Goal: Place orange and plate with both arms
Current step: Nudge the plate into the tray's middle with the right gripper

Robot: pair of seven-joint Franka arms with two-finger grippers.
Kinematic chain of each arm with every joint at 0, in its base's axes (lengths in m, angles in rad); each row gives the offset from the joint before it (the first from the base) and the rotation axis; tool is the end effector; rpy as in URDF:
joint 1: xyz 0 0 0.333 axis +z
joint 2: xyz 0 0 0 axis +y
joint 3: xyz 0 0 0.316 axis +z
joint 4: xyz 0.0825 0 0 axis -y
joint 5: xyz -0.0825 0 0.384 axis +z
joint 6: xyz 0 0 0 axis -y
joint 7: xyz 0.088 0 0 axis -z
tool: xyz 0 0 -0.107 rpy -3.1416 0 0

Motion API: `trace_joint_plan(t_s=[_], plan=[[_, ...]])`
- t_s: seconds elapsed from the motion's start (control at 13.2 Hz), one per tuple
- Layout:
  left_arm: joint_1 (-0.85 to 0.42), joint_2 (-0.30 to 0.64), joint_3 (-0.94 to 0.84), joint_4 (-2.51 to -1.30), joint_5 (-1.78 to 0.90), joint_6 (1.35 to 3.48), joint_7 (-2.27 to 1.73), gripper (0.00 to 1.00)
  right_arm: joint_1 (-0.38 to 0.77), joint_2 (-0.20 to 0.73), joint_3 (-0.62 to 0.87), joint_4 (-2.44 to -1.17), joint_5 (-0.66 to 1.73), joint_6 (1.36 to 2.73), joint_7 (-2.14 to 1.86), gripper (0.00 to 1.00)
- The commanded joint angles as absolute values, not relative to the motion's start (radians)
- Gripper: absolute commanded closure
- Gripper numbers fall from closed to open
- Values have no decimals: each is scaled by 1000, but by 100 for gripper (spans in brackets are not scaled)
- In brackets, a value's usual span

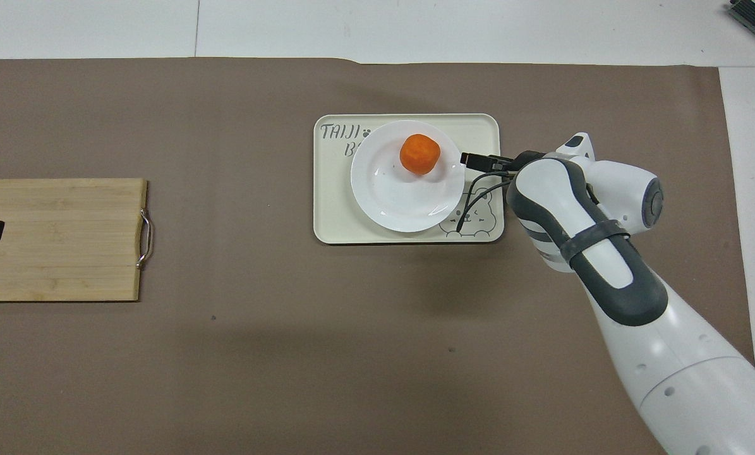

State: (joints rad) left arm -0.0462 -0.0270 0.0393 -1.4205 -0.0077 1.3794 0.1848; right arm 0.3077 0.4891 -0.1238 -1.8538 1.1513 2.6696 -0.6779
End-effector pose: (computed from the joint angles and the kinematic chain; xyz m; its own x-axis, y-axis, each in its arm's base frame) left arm 0.5238 -0.0042 0.6918 0.9813 -0.1920 -0.0123 -0.1919 -0.9814 0.0111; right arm 0.6525 0.1004 0.2824 0.9028 -0.1818 0.3898 0.0400 -0.8668 -0.4971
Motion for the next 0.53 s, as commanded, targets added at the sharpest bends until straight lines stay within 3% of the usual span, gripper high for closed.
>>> trace_joint_plan(t_s=[0.0, 0.3, 0.45], plan=[[-44, -34, 38, -1414, 8, 1362, 181, 0, 304, 443, -139, -1878, 1100, 2674, -661, 0], [-44, -34, 38, -1414, 9, 1362, 181, 0, 304, 373, -210, -1920, 896, 2652, -660, 0], [-44, -34, 37, -1414, 9, 1362, 181, 0, 304, 338, -279, -1921, 765, 2552, -641, 0]])
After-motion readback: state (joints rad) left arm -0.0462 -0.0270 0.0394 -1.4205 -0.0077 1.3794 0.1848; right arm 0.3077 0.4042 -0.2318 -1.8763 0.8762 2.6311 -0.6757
